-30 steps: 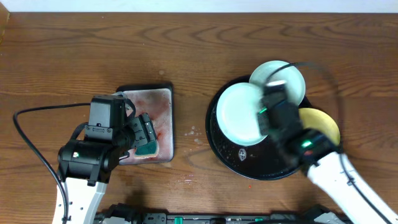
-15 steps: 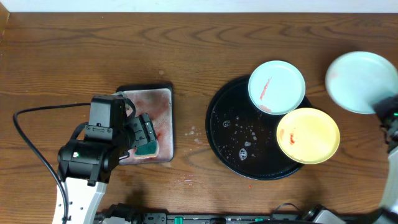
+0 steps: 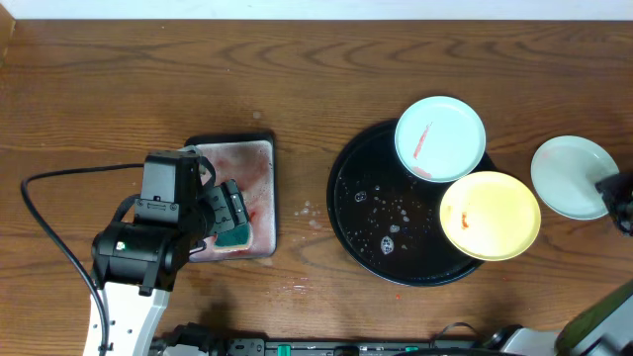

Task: Clean dirty plates on tray and stack at the side
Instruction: 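Carry the pale green plate right and set it on the table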

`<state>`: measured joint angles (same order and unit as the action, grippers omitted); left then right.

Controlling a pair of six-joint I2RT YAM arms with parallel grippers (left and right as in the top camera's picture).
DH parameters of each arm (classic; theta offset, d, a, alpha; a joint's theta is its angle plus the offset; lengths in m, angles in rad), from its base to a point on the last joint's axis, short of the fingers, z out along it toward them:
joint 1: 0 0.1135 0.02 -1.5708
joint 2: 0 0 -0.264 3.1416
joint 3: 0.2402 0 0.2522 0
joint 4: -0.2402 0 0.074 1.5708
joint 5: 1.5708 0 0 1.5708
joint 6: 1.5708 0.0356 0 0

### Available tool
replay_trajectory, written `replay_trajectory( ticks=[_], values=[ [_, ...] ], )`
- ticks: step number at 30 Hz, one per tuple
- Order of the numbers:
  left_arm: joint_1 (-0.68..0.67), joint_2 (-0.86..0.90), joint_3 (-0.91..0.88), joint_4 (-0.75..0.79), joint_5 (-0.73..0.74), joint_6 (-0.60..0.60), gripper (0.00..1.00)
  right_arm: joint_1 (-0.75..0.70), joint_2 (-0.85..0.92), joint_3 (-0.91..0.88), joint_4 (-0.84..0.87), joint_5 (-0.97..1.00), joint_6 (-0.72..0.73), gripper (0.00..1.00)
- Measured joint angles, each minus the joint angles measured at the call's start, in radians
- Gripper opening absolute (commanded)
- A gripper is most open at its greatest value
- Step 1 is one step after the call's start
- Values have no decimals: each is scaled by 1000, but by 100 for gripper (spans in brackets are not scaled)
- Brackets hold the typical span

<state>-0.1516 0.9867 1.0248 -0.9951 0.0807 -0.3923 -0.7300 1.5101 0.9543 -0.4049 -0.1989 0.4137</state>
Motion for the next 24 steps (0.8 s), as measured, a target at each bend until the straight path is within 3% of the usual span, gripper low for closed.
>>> replay_trajectory(
  ticks=[4, 8, 13, 15, 18, 24],
  values=[
    [0, 0, 0, 1, 0, 0, 84, 128, -232, 20, -260, -58, -43, 50],
    [0, 0, 0, 0, 0, 0, 84, 270, -288, 8, -502, 64, -64, 42],
    [0, 0, 0, 0, 0, 0, 84, 371, -269, -122, -420, 223, -62, 50],
    [0, 0, 0, 0, 0, 0, 84, 372, -264, -203, -331, 254, -62, 30],
    [0, 0, 0, 0, 0, 0, 84, 372, -260, -268, -258, 274, -55, 20],
    [0, 0, 0, 0, 0, 0, 84, 372, -260, -288, -232, 286, -50, 19]
  ],
)
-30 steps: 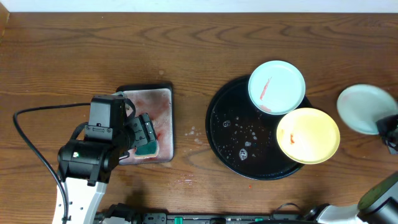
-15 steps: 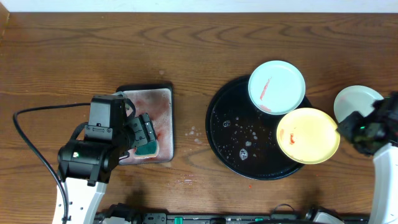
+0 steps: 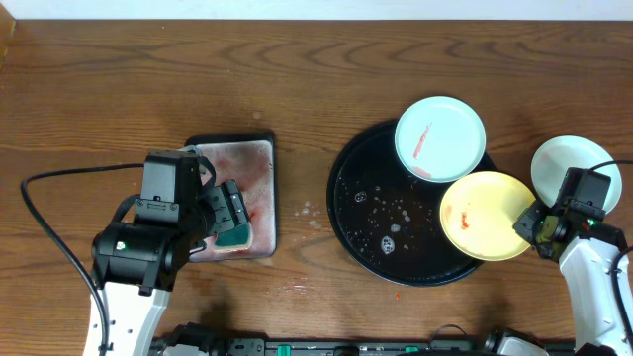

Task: Clean dirty plates on tray and stack at the side
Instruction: 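Carry the pale green plate right and set it on the table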

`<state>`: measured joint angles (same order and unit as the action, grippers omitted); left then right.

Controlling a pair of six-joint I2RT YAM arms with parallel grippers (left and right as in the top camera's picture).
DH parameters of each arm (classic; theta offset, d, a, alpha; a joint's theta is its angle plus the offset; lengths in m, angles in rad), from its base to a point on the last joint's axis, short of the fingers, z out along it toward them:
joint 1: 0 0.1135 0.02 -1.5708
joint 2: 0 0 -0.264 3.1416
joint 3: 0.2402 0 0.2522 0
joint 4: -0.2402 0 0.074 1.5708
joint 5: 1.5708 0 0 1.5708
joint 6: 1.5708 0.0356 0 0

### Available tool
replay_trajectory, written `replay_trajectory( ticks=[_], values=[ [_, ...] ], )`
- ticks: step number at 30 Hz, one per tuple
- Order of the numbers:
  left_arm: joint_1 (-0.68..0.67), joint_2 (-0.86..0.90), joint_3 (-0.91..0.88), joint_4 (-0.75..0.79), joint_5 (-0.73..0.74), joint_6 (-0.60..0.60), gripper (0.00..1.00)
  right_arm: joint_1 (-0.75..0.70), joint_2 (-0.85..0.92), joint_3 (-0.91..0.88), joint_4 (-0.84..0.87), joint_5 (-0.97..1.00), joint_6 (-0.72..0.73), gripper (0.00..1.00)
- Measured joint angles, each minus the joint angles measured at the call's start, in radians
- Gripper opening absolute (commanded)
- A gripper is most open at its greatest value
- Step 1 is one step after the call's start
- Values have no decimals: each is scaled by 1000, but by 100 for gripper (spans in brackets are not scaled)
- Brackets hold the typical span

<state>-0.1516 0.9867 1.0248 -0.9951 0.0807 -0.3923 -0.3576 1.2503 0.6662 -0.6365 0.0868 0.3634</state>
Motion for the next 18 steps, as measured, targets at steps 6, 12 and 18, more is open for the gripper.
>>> replay_trajectory(
  ticks=[6, 12, 18],
  values=[
    [0, 0, 0, 0, 0, 0, 85, 0, 0, -40, 28, -2, 0, 1],
    [0, 0, 0, 0, 0, 0, 84, 0, -48, -23, -103, -47, 0, 1],
    [0, 0, 0, 0, 0, 0, 84, 29, -274, 82, -242, -132, -13, 1]
  ],
)
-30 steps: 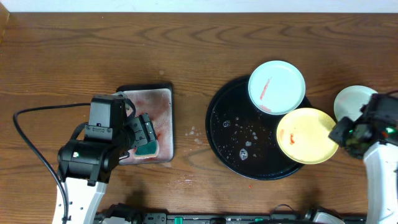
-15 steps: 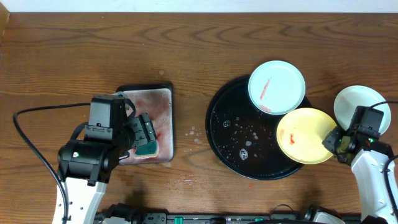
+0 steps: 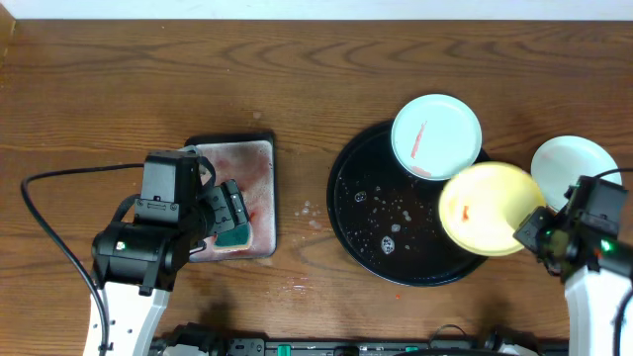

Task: Clean dirty plates on tray and stack at the side
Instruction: 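Carry the pale green plate right and set it on the table, then move the right gripper to the yellow plate rim and grip it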

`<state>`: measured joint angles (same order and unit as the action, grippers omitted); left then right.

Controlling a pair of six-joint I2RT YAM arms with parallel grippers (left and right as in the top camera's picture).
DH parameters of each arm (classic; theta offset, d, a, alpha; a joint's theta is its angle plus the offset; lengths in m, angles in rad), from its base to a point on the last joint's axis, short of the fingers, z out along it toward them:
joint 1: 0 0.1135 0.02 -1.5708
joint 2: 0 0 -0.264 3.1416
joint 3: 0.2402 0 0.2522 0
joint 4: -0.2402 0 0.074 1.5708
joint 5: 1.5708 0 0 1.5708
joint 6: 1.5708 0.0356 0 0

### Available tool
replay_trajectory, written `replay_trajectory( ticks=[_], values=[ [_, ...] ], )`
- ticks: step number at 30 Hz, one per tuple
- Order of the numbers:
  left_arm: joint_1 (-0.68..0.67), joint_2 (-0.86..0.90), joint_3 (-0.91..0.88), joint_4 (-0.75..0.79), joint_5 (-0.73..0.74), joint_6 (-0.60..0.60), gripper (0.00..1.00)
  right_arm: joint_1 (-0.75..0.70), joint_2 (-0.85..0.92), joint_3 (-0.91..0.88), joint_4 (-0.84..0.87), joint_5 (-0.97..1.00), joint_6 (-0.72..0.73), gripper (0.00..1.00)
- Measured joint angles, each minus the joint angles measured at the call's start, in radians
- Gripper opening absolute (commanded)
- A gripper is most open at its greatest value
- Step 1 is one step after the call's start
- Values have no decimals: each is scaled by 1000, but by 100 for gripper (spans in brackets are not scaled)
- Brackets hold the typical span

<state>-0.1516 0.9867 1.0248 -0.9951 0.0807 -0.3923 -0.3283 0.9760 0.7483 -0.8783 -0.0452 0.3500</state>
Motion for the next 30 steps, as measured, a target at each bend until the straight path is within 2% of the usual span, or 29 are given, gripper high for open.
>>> replay_trajectory(
  ticks=[3, 6, 10, 13, 15, 19, 24, 25, 27, 30],
  values=[
    [0, 0, 0, 0, 0, 0, 84, 71, -76, 9, 0, -84, -14, 1],
    [0, 0, 0, 1, 0, 0, 84, 183, -66, -5, 45, -144, -33, 1],
    [0, 0, 0, 0, 0, 0, 84, 376, 16, -103, 177, -181, -49, 1],
    [0, 0, 0, 0, 0, 0, 84, 536, 178, -174, 273, -127, -52, 1],
    [0, 0, 0, 0, 0, 0, 84, 579, 254, -174, 330, -82, -53, 13],
    [0, 0, 0, 1, 0, 0, 84, 587, 313, -108, 259, -37, -62, 18],
    [0, 0, 0, 31, 0, 0, 85, 581, 295, 112, 136, -18, -73, 19],
    [0, 0, 0, 33, 0, -1, 84, 581, 288, 140, 138, -26, -77, 28],
    [0, 1, 0, 31, 0, -3, 84, 580, 292, 142, 137, -61, -108, 39],
    [0, 15, 0, 4, 0, -3, 84, 579, 352, 94, 164, -76, -145, 39]
  ],
)
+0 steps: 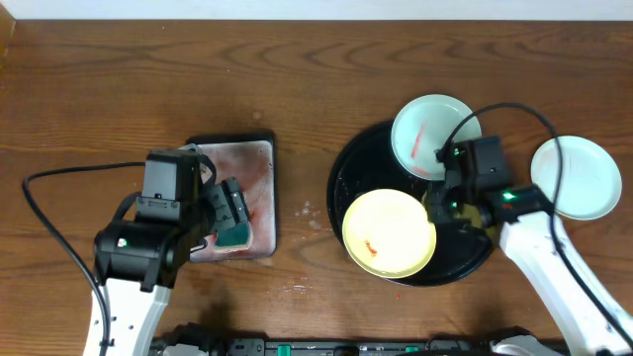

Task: Clean dirty plates on tray and stack at the side
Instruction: 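Move the right gripper to the yellow plate rim and grip it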

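A yellow plate with a red smear sits tilted over the front left of the round black tray. My right gripper is shut on its right rim. A pale blue plate streaked with red rests on the tray's back edge. A clean pale plate lies on the table to the right of the tray. At the left, my left gripper is shut on a green sponge over a red-stained rectangular dish.
Water drops and crumbs dot the black tray and the table between tray and dish. The right arm's cable loops over the pale blue plate and the clean plate. The table's back edge meets a white wall.
My right gripper has moved left, from the tray's right rim to over its middle. The yellow plate has gone with it to the tray's front left. The left arm is unchanged.
The yellow plate first lay on the tray's right edge with my right gripper off at the frame's edge. The gripper then reached the plate's right rim, gripped it, and now holds it over the tray's front left. The left gripper kept the sponge over the dish throughout.
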`<state>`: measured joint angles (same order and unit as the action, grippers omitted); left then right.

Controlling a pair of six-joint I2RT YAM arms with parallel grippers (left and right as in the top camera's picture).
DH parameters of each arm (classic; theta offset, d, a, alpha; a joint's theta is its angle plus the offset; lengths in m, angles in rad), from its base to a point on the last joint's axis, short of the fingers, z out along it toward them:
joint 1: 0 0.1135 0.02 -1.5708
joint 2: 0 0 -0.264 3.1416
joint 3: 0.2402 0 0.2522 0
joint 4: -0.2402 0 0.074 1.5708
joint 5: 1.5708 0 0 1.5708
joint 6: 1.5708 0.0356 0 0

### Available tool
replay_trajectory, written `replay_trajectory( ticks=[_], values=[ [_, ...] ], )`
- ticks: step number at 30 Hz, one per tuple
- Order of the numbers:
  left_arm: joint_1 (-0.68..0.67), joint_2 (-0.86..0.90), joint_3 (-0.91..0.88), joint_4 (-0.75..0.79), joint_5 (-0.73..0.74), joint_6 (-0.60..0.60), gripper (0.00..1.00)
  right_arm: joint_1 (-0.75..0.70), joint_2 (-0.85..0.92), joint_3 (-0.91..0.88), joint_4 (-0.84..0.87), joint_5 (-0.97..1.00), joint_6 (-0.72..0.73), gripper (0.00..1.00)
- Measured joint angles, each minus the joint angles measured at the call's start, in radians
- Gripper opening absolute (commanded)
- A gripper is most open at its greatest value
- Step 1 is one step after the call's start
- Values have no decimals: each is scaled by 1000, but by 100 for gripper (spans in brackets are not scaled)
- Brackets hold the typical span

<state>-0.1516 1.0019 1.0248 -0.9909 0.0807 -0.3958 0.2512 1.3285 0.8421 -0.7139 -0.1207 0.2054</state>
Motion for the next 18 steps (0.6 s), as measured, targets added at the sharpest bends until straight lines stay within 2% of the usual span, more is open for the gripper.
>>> replay_trajectory(
  ticks=[3, 4, 5, 11, 18],
  values=[
    [0, 23, 0, -8, 0, 0, 84, -18, 159, -67, 70, -60, -34, 38],
    [0, 29, 0, -8, 0, 0, 84, -21, 191, -72, 83, -79, -46, 24],
    [0, 38, 0, -8, 0, 0, 84, -21, 237, -74, 105, -98, -61, 2],
    [0, 104, 0, -17, 0, 0, 85, -48, 276, -61, 134, -119, -61, 1],
    [0, 130, 0, -21, 58, 44, 85, -102, 204, -63, 146, -47, -37, 1]
  ],
)
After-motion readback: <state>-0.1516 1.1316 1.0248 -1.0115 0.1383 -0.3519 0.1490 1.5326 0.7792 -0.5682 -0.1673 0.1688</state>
